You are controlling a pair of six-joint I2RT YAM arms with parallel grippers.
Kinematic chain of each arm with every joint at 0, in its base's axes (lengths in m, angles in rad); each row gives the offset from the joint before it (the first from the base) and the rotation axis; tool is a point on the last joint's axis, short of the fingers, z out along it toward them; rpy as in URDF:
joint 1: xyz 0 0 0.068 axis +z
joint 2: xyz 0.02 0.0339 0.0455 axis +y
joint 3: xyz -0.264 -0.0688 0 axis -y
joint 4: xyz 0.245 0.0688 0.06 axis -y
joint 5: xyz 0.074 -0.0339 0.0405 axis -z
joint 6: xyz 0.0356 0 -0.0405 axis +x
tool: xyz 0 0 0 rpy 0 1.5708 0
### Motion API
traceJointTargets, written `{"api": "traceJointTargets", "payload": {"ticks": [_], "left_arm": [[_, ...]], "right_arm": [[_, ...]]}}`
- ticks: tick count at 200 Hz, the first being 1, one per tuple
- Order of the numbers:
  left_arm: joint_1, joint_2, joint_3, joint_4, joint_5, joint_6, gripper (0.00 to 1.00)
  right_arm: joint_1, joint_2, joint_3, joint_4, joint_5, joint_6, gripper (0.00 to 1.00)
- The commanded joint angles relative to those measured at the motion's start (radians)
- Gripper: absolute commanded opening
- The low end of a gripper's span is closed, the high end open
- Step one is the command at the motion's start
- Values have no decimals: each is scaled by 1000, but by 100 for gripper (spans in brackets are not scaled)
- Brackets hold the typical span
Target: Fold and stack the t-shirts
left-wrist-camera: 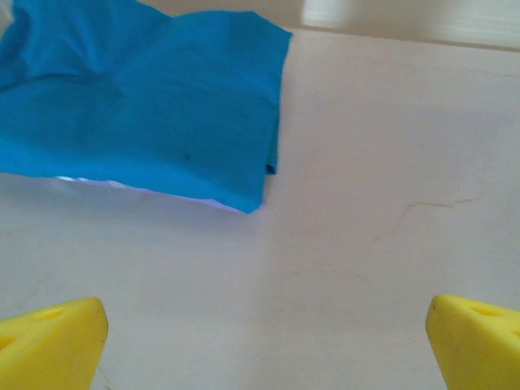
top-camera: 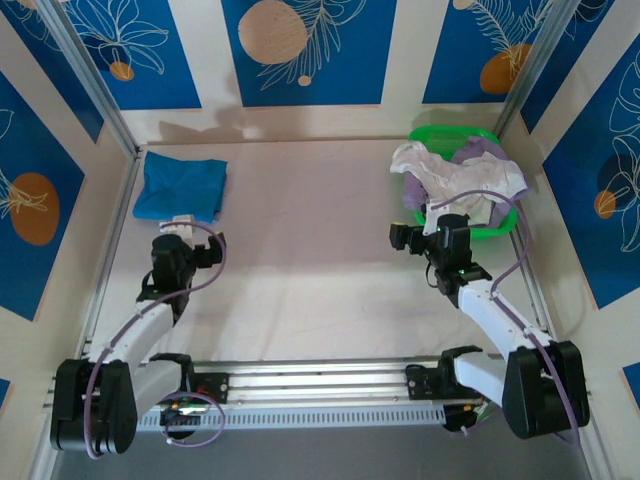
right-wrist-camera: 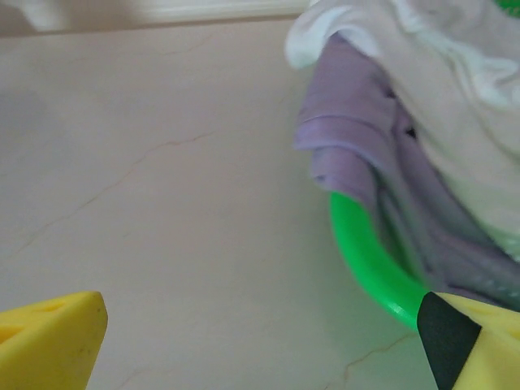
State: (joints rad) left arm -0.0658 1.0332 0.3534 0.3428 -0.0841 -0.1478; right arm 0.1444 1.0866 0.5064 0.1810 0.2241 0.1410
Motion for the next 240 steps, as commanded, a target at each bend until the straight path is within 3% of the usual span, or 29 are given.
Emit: {"api": "traceJointTargets", "payload": {"ticks": [1,44,141,165,204,240], "left_arm": [[-9,34,-77,262,-95,76,100],[-9,195,-170,641,-152,133,100],[-9,533,-219,1063,-48,173,100],[-9,581,-181,1052,-54,176,100],[-9,525,-56,732,-159,135,100],[-9,530,-13,659,-115,154,100]], "right_arm": [[-40,49,-35,193,-14,-36,99],[-100,157,-83,383,-76,-71,99],[-125,354,-170,703,-157,-69,99],[-126,388,-166,722,-165,-73,99],[-124,425,-128,685,-179,-81,99],[-161,437,-86,618,-205,-41,99]]}}
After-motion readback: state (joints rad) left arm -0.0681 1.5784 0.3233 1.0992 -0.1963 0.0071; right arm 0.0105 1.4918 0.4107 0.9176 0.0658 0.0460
